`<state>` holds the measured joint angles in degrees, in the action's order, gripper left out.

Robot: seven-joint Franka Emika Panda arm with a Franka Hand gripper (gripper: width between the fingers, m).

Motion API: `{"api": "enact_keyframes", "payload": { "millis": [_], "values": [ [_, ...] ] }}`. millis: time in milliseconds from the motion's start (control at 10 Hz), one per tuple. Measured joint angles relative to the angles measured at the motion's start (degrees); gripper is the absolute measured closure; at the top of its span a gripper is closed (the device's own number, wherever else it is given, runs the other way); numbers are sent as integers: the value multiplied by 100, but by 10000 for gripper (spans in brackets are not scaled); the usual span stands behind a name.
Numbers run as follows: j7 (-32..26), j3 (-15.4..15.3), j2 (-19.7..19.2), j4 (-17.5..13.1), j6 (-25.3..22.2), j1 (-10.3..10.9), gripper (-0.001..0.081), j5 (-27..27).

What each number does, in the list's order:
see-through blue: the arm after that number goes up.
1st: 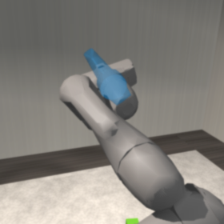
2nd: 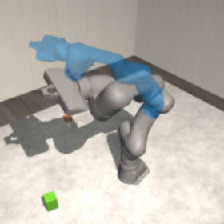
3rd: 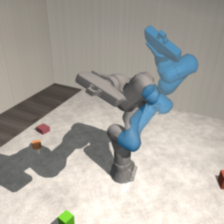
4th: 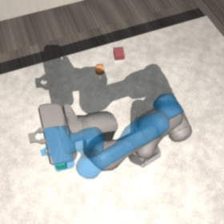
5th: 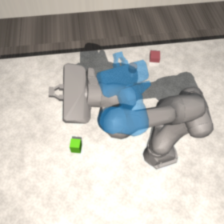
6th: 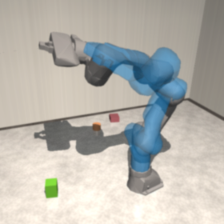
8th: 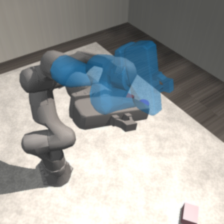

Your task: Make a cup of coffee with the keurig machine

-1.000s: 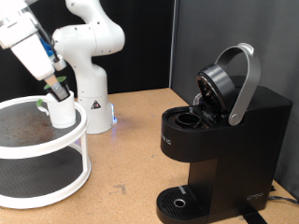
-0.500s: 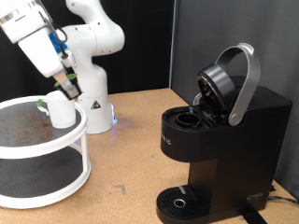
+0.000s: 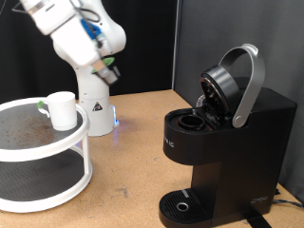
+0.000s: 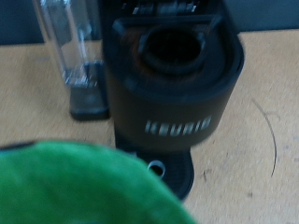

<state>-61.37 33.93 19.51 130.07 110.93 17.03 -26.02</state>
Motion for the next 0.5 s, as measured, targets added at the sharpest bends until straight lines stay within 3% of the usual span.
{"api": "enact_keyframes", "payload": {
  "millis": [200,500],
  "values": [
    [232,-167,-15,-39,328,98,330,-186],
    [241,-202,-17,-33,383,162,330,-495]
  ]
}}
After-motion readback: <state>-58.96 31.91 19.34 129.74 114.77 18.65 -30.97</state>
